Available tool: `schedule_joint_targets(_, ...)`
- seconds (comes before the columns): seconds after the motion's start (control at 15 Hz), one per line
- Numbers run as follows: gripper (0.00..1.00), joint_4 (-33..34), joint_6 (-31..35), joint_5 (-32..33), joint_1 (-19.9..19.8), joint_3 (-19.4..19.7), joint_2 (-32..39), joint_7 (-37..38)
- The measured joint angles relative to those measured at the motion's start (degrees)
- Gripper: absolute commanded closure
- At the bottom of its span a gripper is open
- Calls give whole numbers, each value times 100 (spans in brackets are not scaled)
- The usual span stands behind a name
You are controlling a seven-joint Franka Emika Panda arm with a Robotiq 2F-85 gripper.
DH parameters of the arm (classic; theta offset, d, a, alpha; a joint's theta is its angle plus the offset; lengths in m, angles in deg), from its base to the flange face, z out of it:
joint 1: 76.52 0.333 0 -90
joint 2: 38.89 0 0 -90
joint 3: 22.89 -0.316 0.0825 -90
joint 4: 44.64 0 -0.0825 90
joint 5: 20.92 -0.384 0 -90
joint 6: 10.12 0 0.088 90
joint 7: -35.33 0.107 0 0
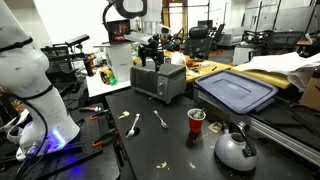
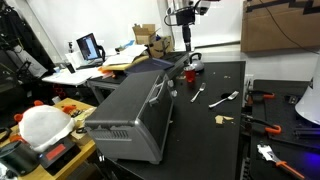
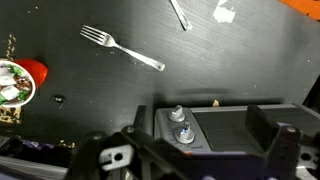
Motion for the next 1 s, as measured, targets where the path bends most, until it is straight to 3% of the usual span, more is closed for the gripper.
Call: schedule_joint_targets(1.0, 0, -7, 43, -590, 11, -330, 512, -14)
